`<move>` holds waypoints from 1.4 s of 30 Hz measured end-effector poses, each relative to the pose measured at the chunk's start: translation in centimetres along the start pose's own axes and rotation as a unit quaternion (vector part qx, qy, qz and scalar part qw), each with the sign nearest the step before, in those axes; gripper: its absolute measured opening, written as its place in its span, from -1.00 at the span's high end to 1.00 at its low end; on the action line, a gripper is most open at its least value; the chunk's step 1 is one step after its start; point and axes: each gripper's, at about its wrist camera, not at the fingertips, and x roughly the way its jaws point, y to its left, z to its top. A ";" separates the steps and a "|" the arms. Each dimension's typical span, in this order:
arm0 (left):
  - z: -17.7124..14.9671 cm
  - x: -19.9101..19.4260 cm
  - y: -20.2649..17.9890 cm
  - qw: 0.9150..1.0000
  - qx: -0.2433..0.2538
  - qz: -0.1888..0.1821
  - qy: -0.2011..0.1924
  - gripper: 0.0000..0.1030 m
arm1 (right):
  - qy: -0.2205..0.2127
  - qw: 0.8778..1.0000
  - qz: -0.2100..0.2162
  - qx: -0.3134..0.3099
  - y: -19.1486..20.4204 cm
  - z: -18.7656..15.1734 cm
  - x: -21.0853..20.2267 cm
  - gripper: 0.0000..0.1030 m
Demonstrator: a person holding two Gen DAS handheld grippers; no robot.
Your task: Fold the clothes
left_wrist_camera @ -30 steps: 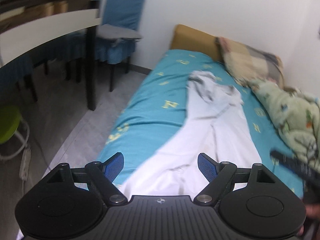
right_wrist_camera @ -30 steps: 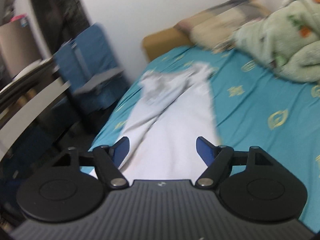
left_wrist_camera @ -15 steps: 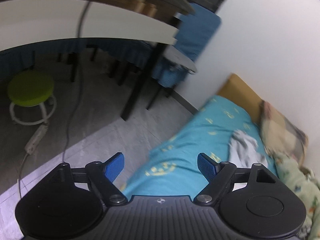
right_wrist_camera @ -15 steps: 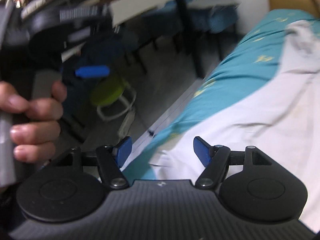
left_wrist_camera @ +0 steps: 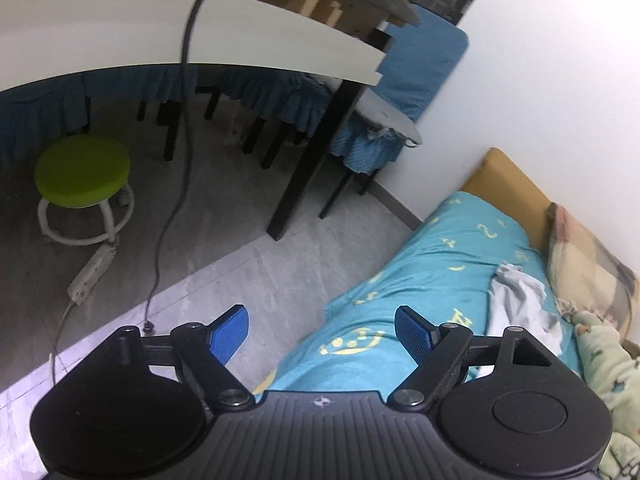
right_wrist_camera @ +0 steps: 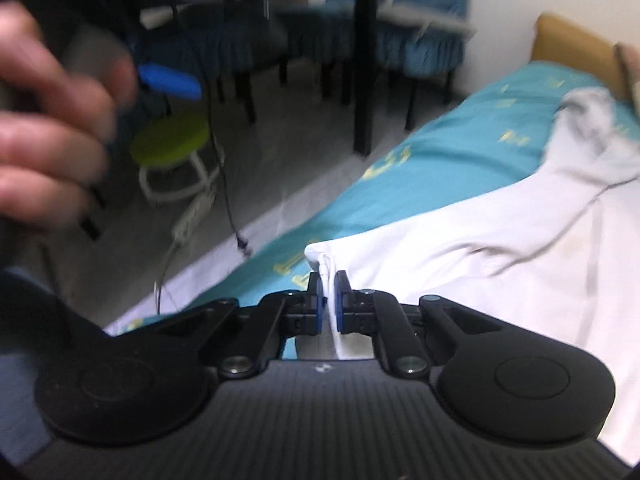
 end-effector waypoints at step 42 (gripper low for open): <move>-23.3 3.6 -19.2 0.909 0.370 -0.119 0.151 0.18 | -0.190 0.892 -0.207 0.353 -13.5 -11.0 -20.7 -0.38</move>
